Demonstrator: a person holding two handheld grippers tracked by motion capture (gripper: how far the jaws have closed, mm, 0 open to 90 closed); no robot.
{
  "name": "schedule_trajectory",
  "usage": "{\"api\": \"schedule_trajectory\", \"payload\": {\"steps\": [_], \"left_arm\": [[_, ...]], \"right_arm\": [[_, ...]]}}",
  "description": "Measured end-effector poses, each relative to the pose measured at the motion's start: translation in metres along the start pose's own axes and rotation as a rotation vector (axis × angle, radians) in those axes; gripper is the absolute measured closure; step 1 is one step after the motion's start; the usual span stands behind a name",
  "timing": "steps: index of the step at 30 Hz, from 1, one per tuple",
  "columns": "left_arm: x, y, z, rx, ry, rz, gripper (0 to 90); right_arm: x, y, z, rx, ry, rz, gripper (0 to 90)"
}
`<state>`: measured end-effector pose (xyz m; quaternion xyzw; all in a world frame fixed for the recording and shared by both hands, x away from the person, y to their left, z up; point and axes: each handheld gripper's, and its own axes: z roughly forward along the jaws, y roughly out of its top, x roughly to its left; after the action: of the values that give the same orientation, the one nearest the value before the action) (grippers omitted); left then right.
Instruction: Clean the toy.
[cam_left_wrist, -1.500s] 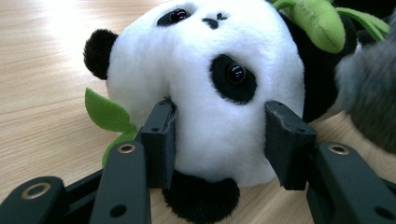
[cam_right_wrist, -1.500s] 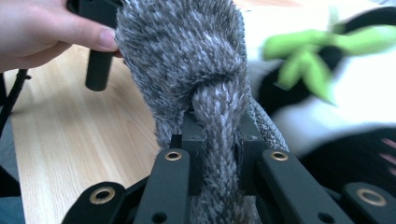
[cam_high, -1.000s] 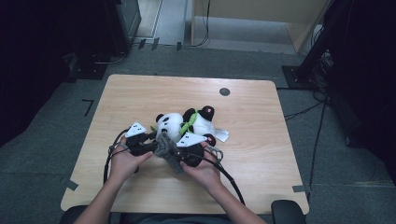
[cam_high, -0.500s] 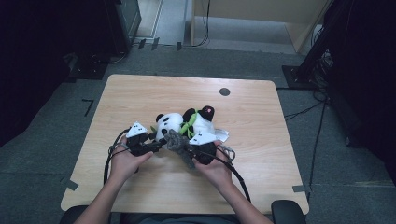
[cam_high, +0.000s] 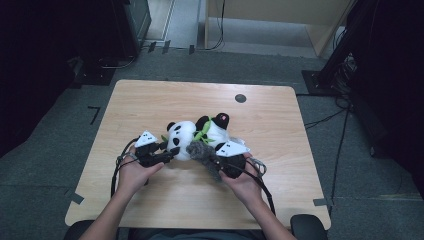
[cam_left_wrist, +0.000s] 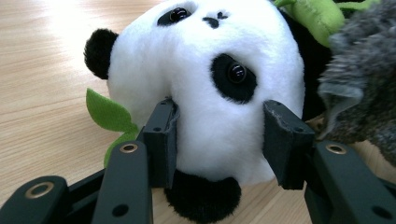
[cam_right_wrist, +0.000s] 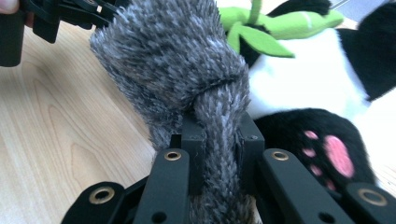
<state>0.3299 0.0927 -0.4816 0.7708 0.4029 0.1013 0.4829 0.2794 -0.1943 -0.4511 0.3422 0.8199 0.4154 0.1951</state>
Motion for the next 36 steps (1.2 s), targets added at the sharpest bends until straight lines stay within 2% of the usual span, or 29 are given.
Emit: {"api": "schedule_trajectory", "payload": {"steps": [5, 11, 20, 23, 26, 29, 36], "left_arm": [[0.0, 0.0, 0.0, -0.002, -0.002, -0.003, 50.7], [0.001, 0.0, 0.001, -0.006, -0.005, -0.007, 50.7], [0.001, 0.0, 0.001, -0.007, -0.004, -0.007, 51.1], [0.001, 0.0, 0.001, -0.006, -0.003, -0.006, 51.1], [0.001, 0.0, 0.001, -0.005, -0.002, -0.004, 51.1], [0.001, 0.0, 0.001, -0.007, 0.0, -0.002, 51.1], [0.001, 0.0, 0.001, -0.012, 0.002, 0.009, 51.0]], "right_arm": [[-0.003, -0.002, -0.012, -0.008, 0.001, 0.007, 79.4], [-0.008, 0.0, -0.027, -0.029, -0.008, 0.049, 79.4], [-0.029, 0.007, -0.053, -0.087, -0.04, 0.124, 79.3], [-0.039, 0.007, -0.063, -0.108, -0.069, 0.15, 79.4], [-0.05, 0.005, -0.068, -0.101, -0.098, 0.175, 79.5], [-0.06, 0.0, -0.069, -0.076, -0.117, 0.197, 79.5], [-0.071, -0.01, -0.047, -0.02, -0.084, 0.209, 79.4]]}}
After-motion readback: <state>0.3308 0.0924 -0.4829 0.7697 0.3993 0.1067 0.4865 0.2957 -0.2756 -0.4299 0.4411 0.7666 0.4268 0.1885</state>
